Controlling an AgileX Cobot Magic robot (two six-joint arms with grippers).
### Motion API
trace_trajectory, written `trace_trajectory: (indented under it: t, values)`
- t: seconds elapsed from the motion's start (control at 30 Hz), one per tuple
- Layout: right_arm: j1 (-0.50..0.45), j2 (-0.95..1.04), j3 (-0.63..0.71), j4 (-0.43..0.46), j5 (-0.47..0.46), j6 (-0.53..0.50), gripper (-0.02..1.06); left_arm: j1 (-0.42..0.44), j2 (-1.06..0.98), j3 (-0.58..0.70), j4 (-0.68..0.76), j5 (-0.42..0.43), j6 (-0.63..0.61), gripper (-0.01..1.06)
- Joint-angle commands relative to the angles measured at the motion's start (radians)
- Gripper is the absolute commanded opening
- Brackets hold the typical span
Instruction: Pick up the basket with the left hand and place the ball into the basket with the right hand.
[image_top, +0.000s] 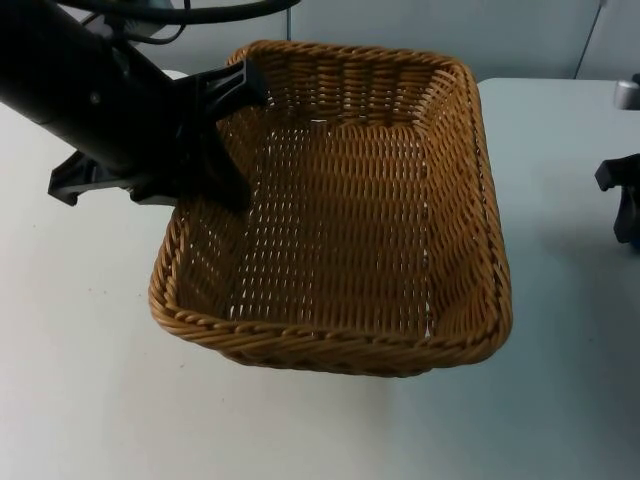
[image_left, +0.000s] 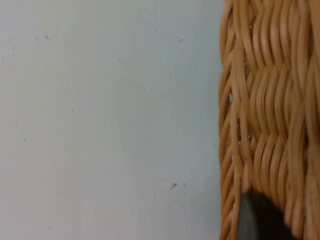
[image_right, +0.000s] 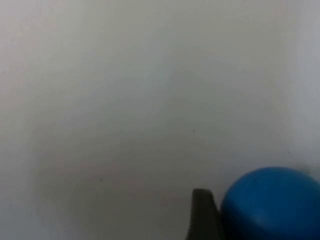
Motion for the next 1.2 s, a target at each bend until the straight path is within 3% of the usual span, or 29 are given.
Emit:
trace_trajectory:
  t: [0.0, 0.13, 0.17, 0.2, 0.63, 1.17]
  values:
    - [-0.003, -0.003, -0.004, -0.004, -0.002, 0.007, 0.45, 0.003, -0.018, 0.001, -0.024, -0.004, -0.001, 0.0]
    - [-0.003, -0.003, -0.004, -0.006, 0.002, 0.007, 0.13, 0.003, -0.018, 0.001, -0.024, -0.004, -0.001, 0.0]
    - [-0.003, -0.003, -0.004, -0.006, 0.002, 0.007, 0.13, 0.003, -0.018, 0.001, -0.024, -0.004, -0.001, 0.0]
    - [-0.003, -0.003, -0.004, -0.006, 0.002, 0.007, -0.01, 0.003, -0.018, 0.001, -0.024, -0.004, -0.001, 0.0]
    - [-0.003, -0.092, -0.004, -0.004, 0.054, -0.034, 0.0, 0.003, -0.018, 0.001, -0.024, -0.004, -0.001, 0.0]
    - [-0.003, -0.488, -0.004, 0.014, 0.187, -0.04, 0.0, 0.003, -0.018, 0.001, -0.02, 0.008, -0.005, 0.0]
